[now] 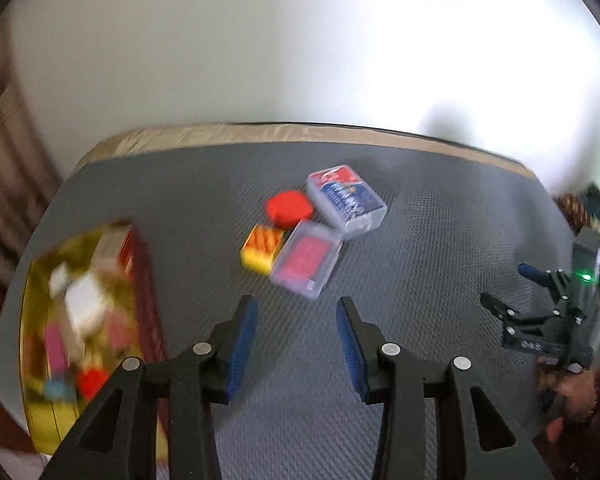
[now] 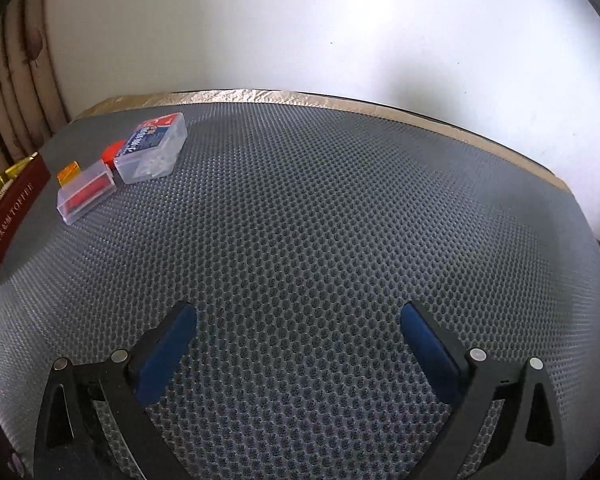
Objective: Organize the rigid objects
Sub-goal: 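Return the left gripper to the pile and grasp the clear red-card case, then carry the clear case into the tin and open the left gripper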
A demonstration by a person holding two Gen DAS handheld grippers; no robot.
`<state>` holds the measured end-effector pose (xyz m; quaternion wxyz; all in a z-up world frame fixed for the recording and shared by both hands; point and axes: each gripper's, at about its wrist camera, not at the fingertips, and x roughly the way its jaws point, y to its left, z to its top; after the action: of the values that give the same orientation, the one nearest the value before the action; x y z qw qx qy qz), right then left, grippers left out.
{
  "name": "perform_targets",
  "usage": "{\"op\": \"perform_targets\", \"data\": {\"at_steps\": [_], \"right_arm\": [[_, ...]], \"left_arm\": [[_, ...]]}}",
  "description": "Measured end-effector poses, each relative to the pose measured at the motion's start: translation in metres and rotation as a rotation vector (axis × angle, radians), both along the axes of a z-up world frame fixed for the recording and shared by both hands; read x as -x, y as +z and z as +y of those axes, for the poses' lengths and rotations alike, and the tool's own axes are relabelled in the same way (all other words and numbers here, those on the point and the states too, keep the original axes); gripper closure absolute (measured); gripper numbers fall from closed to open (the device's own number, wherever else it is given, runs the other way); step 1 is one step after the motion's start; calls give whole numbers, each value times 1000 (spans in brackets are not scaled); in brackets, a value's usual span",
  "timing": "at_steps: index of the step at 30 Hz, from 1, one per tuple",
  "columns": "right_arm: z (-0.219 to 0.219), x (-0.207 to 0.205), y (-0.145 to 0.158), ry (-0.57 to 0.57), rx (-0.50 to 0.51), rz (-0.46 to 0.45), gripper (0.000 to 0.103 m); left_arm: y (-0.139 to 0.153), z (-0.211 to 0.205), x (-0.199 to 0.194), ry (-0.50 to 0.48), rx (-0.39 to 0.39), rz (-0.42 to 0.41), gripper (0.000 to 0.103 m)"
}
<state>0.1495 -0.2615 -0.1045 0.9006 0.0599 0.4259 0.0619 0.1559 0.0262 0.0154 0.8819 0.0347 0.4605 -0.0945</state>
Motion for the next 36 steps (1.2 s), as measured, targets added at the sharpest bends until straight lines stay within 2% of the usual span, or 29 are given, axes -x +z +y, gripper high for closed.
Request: {"op": "perform_targets", "data": {"at_steps": [2,5,9,11,18,21,23,26,33,36], "right_arm": [[-1,0,0,5,-8,0,2],[-5,4,2,14,-24,-1,2],[-5,0,0,22,-48,1,2],[-5,0,0,27,-55,1,2],[-4,-4,-1,42,-73,7,2],[-4,-4,-1,44,-75,9,2],[-4,-4,-2,45,-77,10,2],[-1,-7,-3,46,-78,11,2],[-1,-10,-4,44,-77,13,2],[0,-11,-4,43,-75,13,2]], "left_arm": [[-4,-13,-21,-81,-50,8,61],[-9,-23,-38,-169,-86,21,61],[-24,-34,-64,-268,-120,94,60],[-33,-40,-72,-287,-137,128,60],[-54,-48,-96,-292,-200,171,59],[-66,-46,-104,-298,-200,236,58],[-69,-47,-103,-303,-222,224,54],[-71,-49,-102,-308,-208,226,50],[-71,-60,-96,-325,-241,219,48],[-75,-67,-93,-319,-267,210,42]]}}
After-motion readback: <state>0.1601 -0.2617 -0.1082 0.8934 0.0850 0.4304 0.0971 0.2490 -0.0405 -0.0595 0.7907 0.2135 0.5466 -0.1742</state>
